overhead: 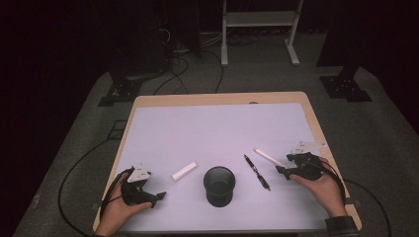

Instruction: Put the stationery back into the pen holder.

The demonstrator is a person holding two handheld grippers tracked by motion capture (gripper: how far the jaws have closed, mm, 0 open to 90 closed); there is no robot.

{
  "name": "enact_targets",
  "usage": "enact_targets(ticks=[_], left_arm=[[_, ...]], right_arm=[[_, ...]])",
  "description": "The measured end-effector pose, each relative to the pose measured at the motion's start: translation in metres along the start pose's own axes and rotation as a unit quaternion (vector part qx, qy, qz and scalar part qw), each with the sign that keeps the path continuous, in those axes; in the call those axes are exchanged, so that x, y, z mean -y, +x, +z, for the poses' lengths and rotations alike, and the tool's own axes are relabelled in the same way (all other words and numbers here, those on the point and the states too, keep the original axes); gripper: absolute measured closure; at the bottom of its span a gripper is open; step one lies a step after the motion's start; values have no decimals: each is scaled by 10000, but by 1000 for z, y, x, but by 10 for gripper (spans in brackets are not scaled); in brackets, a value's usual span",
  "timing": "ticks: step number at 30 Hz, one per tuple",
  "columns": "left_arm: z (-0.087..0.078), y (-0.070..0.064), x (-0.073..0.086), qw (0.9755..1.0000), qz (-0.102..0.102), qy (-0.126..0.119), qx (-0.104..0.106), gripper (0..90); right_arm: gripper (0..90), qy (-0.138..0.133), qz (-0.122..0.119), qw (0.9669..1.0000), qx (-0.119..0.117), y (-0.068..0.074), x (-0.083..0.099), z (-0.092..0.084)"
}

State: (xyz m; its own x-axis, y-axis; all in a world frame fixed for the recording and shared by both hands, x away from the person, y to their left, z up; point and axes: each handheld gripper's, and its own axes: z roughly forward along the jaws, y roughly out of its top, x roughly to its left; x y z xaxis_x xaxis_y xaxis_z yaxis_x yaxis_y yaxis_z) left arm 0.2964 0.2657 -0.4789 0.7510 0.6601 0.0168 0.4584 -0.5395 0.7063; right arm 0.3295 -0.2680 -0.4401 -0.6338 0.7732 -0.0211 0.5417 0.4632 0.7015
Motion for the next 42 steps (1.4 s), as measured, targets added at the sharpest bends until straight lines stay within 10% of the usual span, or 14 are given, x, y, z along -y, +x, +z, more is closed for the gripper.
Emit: enact_targets(ticks=[42], left_arm=[[0, 0, 0, 10000, 6, 7, -2, 21]], right_arm=[[559, 525, -342, 9972, -418, -5, -51, 30]])
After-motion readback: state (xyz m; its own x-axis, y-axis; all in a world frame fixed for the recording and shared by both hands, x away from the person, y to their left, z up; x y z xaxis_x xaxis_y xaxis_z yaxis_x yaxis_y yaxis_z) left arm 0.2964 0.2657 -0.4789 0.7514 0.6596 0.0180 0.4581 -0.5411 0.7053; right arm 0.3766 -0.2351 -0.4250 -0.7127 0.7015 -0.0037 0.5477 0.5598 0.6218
